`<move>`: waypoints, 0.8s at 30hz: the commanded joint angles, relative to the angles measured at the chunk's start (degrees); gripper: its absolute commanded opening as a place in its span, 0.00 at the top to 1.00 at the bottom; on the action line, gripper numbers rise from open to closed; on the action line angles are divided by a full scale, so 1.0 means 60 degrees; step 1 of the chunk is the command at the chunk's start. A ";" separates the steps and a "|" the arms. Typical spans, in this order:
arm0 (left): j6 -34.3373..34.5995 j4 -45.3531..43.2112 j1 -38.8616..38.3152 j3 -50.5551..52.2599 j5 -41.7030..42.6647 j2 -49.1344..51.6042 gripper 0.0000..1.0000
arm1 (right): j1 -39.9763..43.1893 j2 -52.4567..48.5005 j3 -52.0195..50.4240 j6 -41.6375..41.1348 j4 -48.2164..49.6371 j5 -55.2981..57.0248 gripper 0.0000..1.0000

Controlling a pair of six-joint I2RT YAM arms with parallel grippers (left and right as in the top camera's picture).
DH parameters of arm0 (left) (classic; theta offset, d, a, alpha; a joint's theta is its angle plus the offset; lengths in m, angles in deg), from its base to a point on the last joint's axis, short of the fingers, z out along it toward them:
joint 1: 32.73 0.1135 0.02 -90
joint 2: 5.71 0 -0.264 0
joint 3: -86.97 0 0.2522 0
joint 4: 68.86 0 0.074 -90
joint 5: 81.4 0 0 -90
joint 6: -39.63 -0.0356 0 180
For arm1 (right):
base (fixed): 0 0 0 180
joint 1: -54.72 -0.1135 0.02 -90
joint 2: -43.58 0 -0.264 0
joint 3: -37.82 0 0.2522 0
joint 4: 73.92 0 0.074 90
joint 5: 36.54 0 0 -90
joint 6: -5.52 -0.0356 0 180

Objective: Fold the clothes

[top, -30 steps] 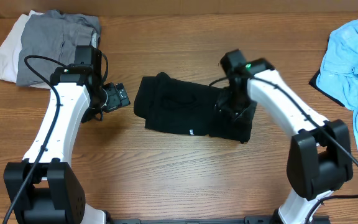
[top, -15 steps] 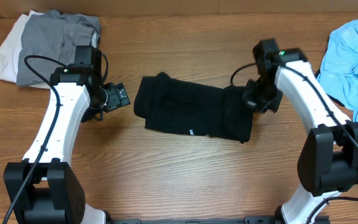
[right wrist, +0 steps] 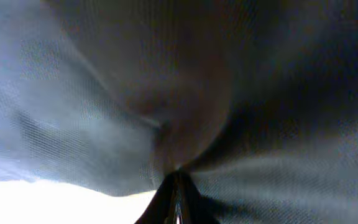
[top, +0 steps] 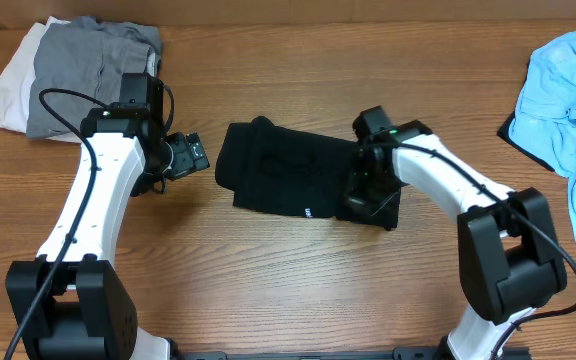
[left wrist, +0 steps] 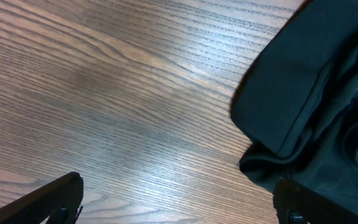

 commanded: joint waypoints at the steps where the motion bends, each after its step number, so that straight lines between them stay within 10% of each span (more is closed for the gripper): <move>1: 0.0058 0.0022 -0.0073 -0.0026 0.0011 0.0044 0.00 | 0.0095 0.0259 0.0623 -0.0514 -0.0331 0.0455 0.95; 12: 0.0055 0.0018 -0.0073 -0.0026 0.0011 0.0044 0.00 | 0.1668 0.0342 0.3169 -0.0047 -0.1096 0.1519 0.64; 19: 0.0062 -0.0047 -0.0073 -0.0026 0.0011 0.0044 0.00 | 0.2109 0.0109 0.2834 0.0240 -0.0608 0.1198 0.66; 24: 0.0066 -0.0040 -0.0073 -0.0026 0.0015 0.0044 0.00 | 0.1818 -0.0495 0.2685 0.0193 -0.0189 0.0488 0.86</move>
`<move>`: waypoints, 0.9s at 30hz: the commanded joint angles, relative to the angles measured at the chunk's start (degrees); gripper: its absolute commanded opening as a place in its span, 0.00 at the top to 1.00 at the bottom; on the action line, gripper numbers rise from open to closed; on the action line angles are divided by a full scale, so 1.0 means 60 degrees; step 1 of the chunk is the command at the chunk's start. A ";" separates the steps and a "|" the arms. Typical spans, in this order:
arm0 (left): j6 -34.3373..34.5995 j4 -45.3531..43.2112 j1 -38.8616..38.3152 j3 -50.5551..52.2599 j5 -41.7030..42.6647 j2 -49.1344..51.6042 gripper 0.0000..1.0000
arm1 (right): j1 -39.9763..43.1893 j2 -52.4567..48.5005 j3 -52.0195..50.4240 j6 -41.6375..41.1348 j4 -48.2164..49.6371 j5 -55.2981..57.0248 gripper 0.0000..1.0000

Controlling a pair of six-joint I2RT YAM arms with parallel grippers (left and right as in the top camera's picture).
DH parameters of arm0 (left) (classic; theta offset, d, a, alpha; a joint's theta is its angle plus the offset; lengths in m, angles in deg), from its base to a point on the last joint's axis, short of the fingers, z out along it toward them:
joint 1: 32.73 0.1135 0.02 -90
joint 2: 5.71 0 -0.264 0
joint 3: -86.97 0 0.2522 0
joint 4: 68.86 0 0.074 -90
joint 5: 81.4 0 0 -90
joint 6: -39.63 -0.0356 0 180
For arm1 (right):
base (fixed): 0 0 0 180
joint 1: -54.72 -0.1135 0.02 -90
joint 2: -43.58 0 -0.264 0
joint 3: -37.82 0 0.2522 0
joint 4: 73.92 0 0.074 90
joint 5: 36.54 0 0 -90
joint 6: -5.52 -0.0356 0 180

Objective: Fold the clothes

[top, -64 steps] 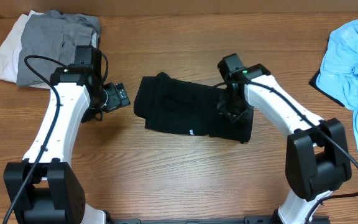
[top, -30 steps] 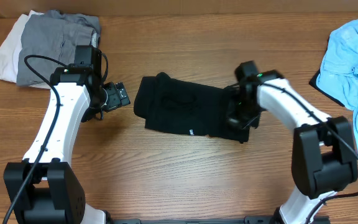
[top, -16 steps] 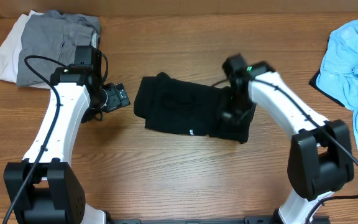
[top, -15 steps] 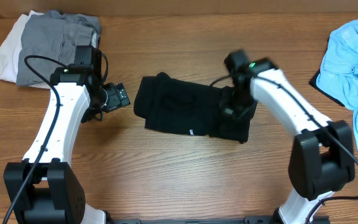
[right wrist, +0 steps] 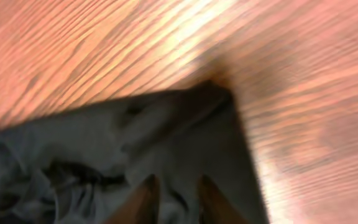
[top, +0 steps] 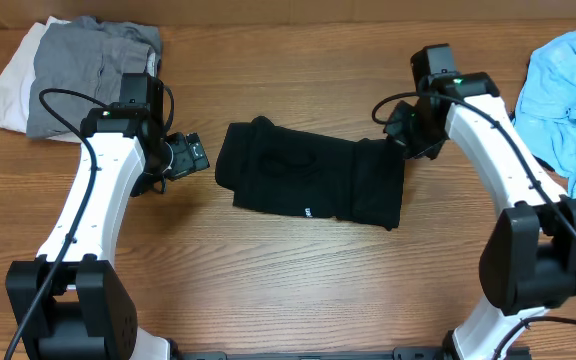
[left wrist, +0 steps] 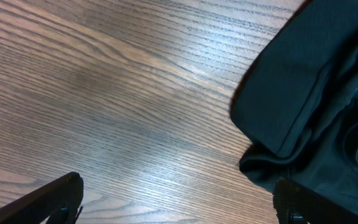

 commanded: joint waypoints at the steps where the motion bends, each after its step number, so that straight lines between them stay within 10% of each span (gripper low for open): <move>1: 0.0062 0.0015 -0.0076 -0.0026 0.0022 0.0044 0.00 | -0.0270 -0.0616 -0.0131 -0.0029 0.0069 -0.0539 0.88; 17: 0.0058 0.0040 -0.0076 -0.0026 0.0015 0.0044 0.00 | -0.0601 -0.2033 0.0098 -0.0087 0.2911 -0.2426 0.92; 27: 0.0025 0.0109 -0.0076 -0.0026 0.0015 0.0044 0.00 | -0.0069 -0.1643 0.3901 0.1118 -0.1738 -0.1891 0.96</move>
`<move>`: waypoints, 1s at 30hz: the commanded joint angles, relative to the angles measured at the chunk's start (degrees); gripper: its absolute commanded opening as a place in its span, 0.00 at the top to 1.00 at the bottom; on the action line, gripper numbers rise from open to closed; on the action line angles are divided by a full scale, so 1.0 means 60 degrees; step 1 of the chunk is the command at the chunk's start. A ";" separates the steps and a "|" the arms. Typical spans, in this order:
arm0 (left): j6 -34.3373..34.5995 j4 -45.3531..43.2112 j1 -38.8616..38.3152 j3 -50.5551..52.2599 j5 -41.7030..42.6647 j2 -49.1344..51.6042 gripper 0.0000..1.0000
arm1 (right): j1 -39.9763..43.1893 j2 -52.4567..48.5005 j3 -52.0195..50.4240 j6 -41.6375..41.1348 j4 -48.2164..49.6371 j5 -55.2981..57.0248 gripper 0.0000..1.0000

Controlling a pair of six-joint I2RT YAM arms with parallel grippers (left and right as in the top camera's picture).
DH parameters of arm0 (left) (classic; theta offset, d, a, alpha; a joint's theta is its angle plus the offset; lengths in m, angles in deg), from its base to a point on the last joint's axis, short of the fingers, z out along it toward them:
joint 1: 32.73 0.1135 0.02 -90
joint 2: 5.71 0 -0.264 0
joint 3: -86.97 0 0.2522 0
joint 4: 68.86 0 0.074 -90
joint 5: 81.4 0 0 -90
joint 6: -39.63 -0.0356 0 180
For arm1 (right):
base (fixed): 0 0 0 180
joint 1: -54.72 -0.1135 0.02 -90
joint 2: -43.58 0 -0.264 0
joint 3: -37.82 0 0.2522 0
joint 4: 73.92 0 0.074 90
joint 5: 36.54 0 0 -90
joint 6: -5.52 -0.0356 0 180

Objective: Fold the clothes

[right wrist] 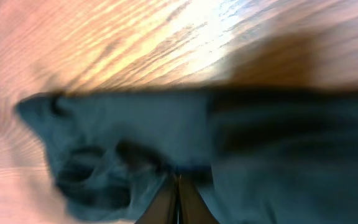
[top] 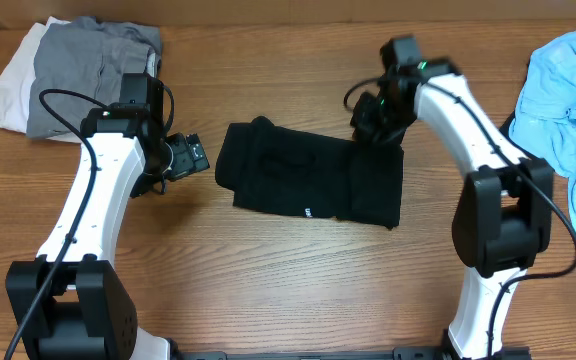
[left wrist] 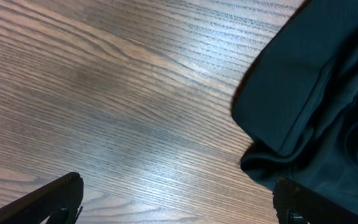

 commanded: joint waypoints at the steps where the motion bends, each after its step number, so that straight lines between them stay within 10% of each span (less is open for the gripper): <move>1: 0.0007 0.0044 -0.0076 -0.0026 0.0011 0.0044 0.00 | 0.0346 0.0532 0.1570 0.0969 -0.1377 0.0313 0.96; 10: -0.0149 -0.0018 -0.0076 -0.0026 0.0018 0.0044 0.00 | -0.0109 0.0816 0.0794 0.1162 -0.4324 0.2280 0.96; 30: -0.0149 0.0135 -0.0076 -0.0026 0.0200 0.0044 0.00 | -0.1781 0.0776 -0.5082 0.0036 0.1293 -0.0022 0.96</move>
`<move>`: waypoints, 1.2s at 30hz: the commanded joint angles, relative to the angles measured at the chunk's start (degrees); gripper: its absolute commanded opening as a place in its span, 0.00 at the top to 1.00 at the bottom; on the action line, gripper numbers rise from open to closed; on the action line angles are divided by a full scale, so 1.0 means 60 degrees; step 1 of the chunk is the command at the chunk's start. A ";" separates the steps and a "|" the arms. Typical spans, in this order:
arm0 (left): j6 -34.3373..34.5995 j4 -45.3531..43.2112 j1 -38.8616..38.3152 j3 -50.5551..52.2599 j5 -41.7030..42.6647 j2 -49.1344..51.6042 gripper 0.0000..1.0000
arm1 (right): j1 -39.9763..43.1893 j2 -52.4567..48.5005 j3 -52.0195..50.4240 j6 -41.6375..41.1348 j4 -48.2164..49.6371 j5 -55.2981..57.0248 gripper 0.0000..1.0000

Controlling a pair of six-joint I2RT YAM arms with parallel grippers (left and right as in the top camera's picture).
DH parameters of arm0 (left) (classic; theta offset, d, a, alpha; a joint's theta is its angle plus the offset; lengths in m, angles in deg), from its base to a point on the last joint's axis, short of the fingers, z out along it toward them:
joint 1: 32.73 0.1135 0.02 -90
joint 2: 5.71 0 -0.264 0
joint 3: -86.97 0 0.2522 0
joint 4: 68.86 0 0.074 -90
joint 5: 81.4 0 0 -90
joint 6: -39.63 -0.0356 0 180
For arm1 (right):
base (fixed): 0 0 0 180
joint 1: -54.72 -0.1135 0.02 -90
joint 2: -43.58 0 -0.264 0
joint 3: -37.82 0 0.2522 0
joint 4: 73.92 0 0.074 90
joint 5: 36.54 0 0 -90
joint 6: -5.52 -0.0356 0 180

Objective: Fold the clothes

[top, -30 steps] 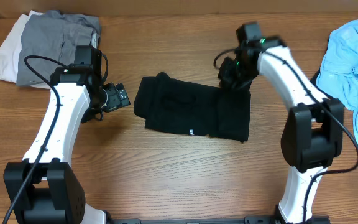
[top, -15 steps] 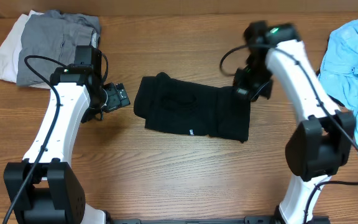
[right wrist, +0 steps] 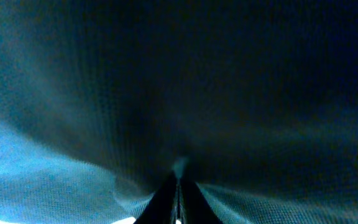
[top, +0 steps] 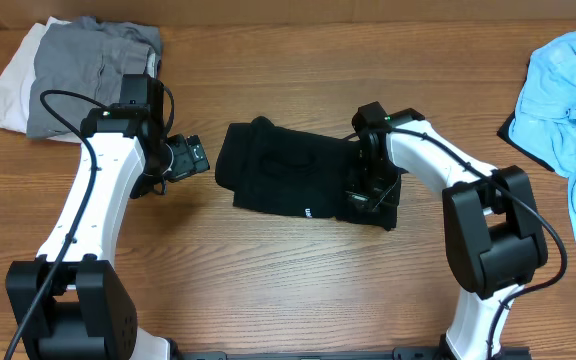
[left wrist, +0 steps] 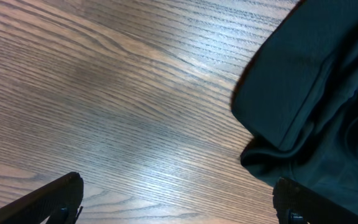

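Note:
A black garment (top: 288,175) lies folded into a rough rectangle at the table's middle. My right gripper (top: 360,195) is pressed down into its right front part. In the right wrist view the fingers (right wrist: 178,186) are shut, with dark cloth (right wrist: 229,74) puckered around their tips and filling the frame. My left gripper (top: 193,155) hovers just left of the garment, open. Its two fingertips (left wrist: 61,199) stand wide apart over bare wood, and the garment's left edge (left wrist: 316,93) shows at right.
A stack of folded grey (top: 88,65) and white (top: 3,90) clothes sits at the back left corner. A crumpled light blue shirt (top: 563,90) lies at the right edge over something dark (top: 513,130). Wooden table (top: 268,280) all round.
My right gripper was shut above the garment's back right edge; now it is lower and nearer the front, buried in the garment's right part. The left arm has not moved.
At first my right gripper was shut in the cloth at the garment's right end. Then it stood off the garment at the back right, fingers slightly apart. Then it was shut over the back edge, and now it is down in the right end again. The garment's outline looks unchanged.

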 commanded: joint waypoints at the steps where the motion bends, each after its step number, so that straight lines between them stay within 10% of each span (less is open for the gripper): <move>1: -0.0113 0.0036 -0.0069 -0.0026 0.0120 0.0044 0.00 | -0.0455 -0.0160 -0.0397 -0.0444 0.0444 -0.0929 0.96; 19: -0.1333 -0.0288 -0.0069 -0.0022 0.0251 0.0124 0.00 | 0.0761 0.0707 0.2630 -0.0171 -0.3413 0.2040 0.78; 22: -0.1872 -0.0481 0.0055 -0.0022 0.0616 0.0481 0.00 | 0.1049 0.0721 0.2637 0.0299 -0.3628 0.1927 0.00; 36: -0.3825 -0.2929 0.0710 -0.0036 0.3330 0.3140 0.00 | 0.3435 0.3209 0.2637 0.2080 -0.4666 0.0710 0.00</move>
